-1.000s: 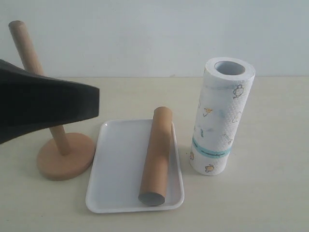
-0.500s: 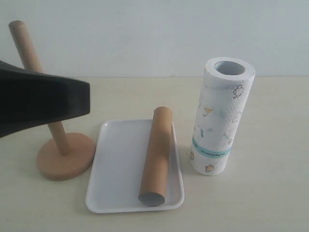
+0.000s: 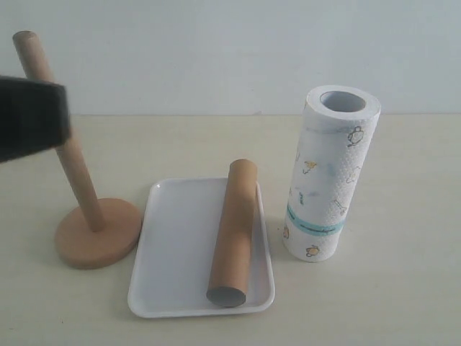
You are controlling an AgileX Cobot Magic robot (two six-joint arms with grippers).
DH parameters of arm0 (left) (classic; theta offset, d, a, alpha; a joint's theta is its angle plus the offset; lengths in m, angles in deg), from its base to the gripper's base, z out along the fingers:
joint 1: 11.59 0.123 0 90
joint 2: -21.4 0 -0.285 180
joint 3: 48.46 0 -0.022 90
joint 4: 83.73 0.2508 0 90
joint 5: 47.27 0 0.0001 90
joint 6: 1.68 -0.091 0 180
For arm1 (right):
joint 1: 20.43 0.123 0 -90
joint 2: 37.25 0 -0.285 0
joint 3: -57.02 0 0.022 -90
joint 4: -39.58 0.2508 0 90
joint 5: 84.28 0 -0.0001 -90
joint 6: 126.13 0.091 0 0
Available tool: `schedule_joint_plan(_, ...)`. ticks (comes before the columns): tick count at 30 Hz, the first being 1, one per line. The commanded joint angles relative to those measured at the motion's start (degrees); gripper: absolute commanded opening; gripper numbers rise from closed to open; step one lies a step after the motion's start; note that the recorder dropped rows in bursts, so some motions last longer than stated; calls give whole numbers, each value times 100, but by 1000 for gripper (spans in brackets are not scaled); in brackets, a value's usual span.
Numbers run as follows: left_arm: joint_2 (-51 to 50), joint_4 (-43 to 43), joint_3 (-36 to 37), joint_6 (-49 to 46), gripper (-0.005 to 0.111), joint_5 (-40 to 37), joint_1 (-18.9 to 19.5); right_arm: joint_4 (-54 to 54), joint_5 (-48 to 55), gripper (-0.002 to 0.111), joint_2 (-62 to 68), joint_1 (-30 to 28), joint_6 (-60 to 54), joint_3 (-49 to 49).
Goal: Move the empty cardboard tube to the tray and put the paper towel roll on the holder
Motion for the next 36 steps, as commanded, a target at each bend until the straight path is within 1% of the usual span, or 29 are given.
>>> schedule_joint_plan(1,947,-12,60,-532,4,-164,-2,-14,-47,3,-22,2,-22,-2)
schedule_joint_plan(4,1626,-12,283,-906,4,-243,-2,-14,-47,3,-22,2,-22,-2)
schedule_joint_plan(8,2600,-12,725,-872,4,-628,-2,-14,-47,3,-22,2,-22,-2)
schedule_joint_plan(10,2996,-12,976,-775,4,-961,-2,-14,-47,3,-22,2,-22,-2)
schedule_joint_plan(12,3397,-12,1294,-593,4,-1541,-2,-14,-47,3,-22,2,-22,-2)
schedule_joint_plan(13,3681,-65,1619,-540,4,-2104,-2,-14,-47,3,-22,2,-22,-2)
schedule_joint_plan(14,3804,-89,1770,-540,4,-2408,-2,-14,-47,3,-22,2,-22,-2)
schedule_joint_plan(15,3966,-89,2027,-540,4,-2928,-2,-14,-47,3,-22,2,-22,-2)
schedule_joint_plan(16,4000,-89,2137,-540,4,-3210,-2,-14,-47,3,-22,2,-22,-2)
schedule_joint_plan(17,4029,-89,2420,-540,4,-3700,-2,-14,-47,3,-22,2,-22,-2)
schedule_joint_plan(18,4029,-89,2564,-540,4,-3870,-2,-14,-47,3,-22,2,-22,-2)
schedule_joint_plan(20,4029,-89,2951,-540,4,-4132,148,-14,-47,3,-22,2,-22,-2)
schedule_joint_plan(21,4029,-221,3156,-445,4,-4314,291,-14,-47,3,-22,2,-22,-2)
schedule_joint_plan(22,4029,-646,3274,-137,4,-4583,391,-14,-47,3,-22,2,-22,-2)
schedule_joint_plan(23,4029,-1255,3324,109,4,-4842,481,-14,-47,3,-22,2,-22,-2)
schedule_joint_plan(24,4029,-2486,3362,109,4,-5167,561,-14,-47,3,-22,2,-22,-2)
schedule_joint_plan(25,4029,-3266,3387,109,4,-5221,615,-14,-47,3,-22,2,-22,-2)
schedule_joint_plan(27,4029,-4549,3410,109,4,-5259,704,-14,-47,3,-22,2,-22,-2)
schedule_joint_plan(28,4029,-5133,3410,109,4,-5249,750,-14,-47,3,-22,2,-22,-2)
schedule_joint_plan(30,4029,-5923,3410,109,4,-5236,840,-14,-47,3,-22,2,-22,-2)
schedule_joint_plan(32,4029,-7183,3410,109,4,-5221,1108,-14,-47,3,-22,2,-22,-2)
schedule_joint_plan(34,4029,-8216,3410,109,4,-4848,1389,-14,-47,3,-22,2,-22,-2)
schedule_joint_plan(35,4029,-8619,3410,109,4,-4148,1639,-14,-47,3,-22,2,-22,-2)
schedule_joint_plan(36,4029,-8561,3410,109,4,-3696,1741,-14,-47,3,-22,2,-22,-2)
